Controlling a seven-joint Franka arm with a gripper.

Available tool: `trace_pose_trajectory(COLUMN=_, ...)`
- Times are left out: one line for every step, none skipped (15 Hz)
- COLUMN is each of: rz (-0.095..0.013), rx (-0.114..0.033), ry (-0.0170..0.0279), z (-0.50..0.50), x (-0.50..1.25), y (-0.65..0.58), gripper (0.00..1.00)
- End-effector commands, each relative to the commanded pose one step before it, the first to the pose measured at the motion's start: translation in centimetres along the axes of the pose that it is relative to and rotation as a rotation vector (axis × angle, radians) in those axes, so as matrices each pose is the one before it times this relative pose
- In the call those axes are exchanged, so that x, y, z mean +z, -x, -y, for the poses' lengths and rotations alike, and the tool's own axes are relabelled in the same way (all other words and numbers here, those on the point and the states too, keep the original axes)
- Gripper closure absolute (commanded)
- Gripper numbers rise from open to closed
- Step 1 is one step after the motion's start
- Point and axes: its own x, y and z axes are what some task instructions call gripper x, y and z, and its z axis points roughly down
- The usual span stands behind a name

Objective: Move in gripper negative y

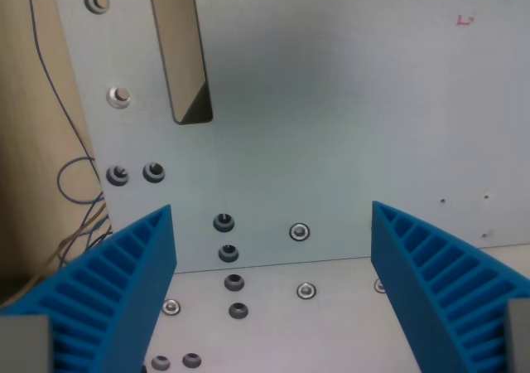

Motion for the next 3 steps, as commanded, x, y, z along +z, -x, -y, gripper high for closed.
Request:
trace_pose_trajectory(rz=0.0131, rx=0.0219, ry=0.00953, z=1.556, x=-0.153, y=-0.509, gripper=0.00)
trace_pose_trajectory(rz=0.0000, rx=0.0000, ry=0.00000, z=0.500, x=0.000, y=0.000, gripper=0.00)
trace_pose_trajectory(rz=0.0000, rx=0.0000, ry=0.00000, z=0.500, x=0.000, y=0.000, gripper=0.00)
